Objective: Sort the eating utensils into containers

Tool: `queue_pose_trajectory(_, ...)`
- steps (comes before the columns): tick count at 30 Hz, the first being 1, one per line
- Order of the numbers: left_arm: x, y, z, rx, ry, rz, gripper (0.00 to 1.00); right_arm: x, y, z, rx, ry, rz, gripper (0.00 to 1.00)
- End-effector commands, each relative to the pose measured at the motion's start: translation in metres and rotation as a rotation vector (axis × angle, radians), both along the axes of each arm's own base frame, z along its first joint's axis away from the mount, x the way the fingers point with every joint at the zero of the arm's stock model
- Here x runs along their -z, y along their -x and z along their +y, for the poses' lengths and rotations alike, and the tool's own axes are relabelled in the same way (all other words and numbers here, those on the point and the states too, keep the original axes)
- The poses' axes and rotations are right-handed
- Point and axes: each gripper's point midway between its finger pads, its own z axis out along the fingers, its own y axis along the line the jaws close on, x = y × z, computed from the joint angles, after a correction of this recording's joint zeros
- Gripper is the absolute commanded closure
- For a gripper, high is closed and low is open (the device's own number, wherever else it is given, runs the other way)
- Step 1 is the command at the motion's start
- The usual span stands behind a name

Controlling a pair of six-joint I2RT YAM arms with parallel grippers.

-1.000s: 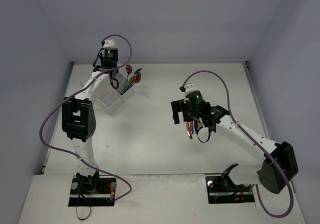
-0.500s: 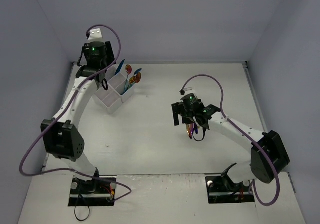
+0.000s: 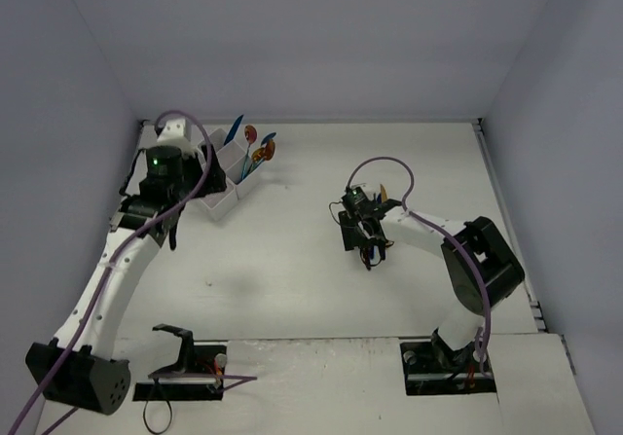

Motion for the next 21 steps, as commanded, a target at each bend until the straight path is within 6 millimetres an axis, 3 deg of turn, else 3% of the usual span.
queue_pose_trajectory(1,0.022,0.036,-0.008,0.047,0.045,0.077,0.25,-0.012,-0.021,0.011,-0.012,-0.032,-0.04,0.46)
queue_pose_trajectory(4,0.031,0.053,-0.011,0.057,0.083,0.093,0.25,-0.009,-0.023,0.011,-0.02,-0.035,-0.028,0.53)
queue_pose_trajectory(8,0.045,0.061,-0.012,0.048,0.111,0.126,0.25,-0.004,-0.022,0.01,-0.028,-0.024,-0.013,0.55)
queue_pose_trajectory(15,0.04,0.057,-0.018,0.069,0.127,0.126,0.25,0.006,-0.014,0.01,-0.027,-0.03,0.025,0.69)
queue_pose_trajectory(19,0.036,0.056,-0.031,0.107,0.167,0.134,0.25,0.015,-0.001,0.013,-0.026,-0.051,0.068,0.72)
queue_pose_trajectory(21,0.037,0.055,-0.039,0.129,0.187,0.151,0.25,0.018,0.005,0.012,-0.026,-0.054,0.084,0.79)
